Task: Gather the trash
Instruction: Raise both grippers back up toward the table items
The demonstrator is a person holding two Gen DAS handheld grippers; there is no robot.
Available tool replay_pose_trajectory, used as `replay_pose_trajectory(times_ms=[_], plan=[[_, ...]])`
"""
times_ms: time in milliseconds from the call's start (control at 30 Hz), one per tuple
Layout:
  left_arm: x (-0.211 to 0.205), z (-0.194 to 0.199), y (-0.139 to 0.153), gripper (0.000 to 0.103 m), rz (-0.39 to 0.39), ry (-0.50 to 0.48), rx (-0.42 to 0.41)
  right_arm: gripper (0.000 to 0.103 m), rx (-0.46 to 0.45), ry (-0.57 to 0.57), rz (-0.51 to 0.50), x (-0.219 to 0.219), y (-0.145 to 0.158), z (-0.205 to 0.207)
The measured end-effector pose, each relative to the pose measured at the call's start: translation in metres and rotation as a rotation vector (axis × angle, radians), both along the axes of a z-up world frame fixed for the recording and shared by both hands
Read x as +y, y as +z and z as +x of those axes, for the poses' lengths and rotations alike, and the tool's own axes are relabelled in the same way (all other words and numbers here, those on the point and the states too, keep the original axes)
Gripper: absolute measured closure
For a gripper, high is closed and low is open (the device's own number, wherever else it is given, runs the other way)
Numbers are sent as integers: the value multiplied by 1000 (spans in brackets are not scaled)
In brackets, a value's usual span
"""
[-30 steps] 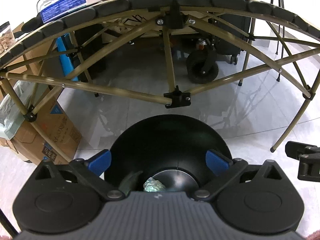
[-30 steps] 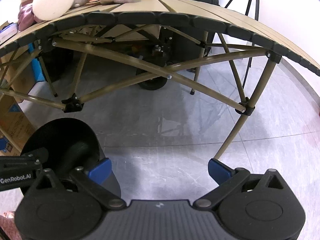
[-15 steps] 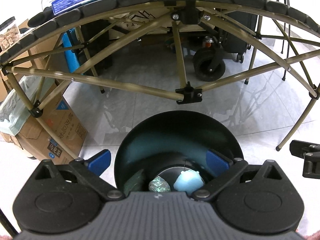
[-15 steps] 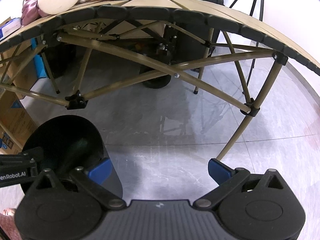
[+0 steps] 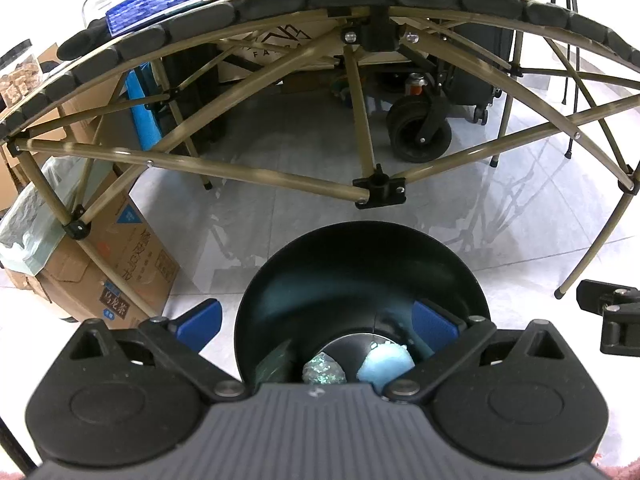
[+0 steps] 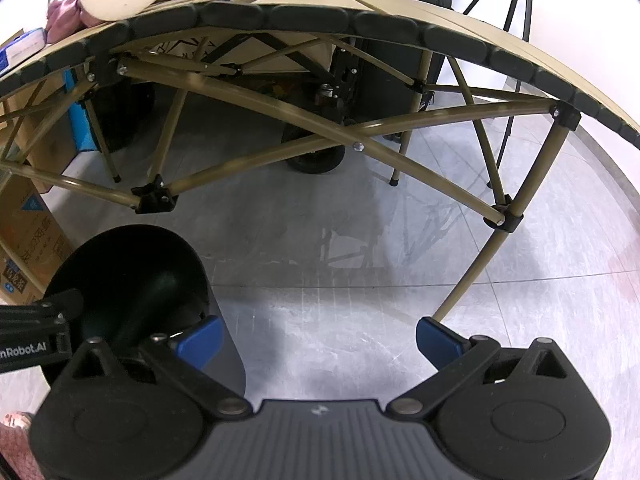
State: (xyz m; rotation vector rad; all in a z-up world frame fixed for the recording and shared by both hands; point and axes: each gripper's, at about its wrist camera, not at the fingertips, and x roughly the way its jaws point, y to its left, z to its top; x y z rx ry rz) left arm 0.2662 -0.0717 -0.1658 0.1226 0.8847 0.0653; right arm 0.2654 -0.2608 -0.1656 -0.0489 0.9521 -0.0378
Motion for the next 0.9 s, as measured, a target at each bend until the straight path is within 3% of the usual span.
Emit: replay_pose_trajectory(times_ms=[433,633,900], plan=[[11,-18,36,0,-41,-16,-47,0,-76,59,25,9,23,-17],[21,-31,59,0,-48,-8,-122,0,-126,105,41,14,39,-30],[45,-42,82,0,-112,50,-213,0,-276,154,69,20,64,-47]])
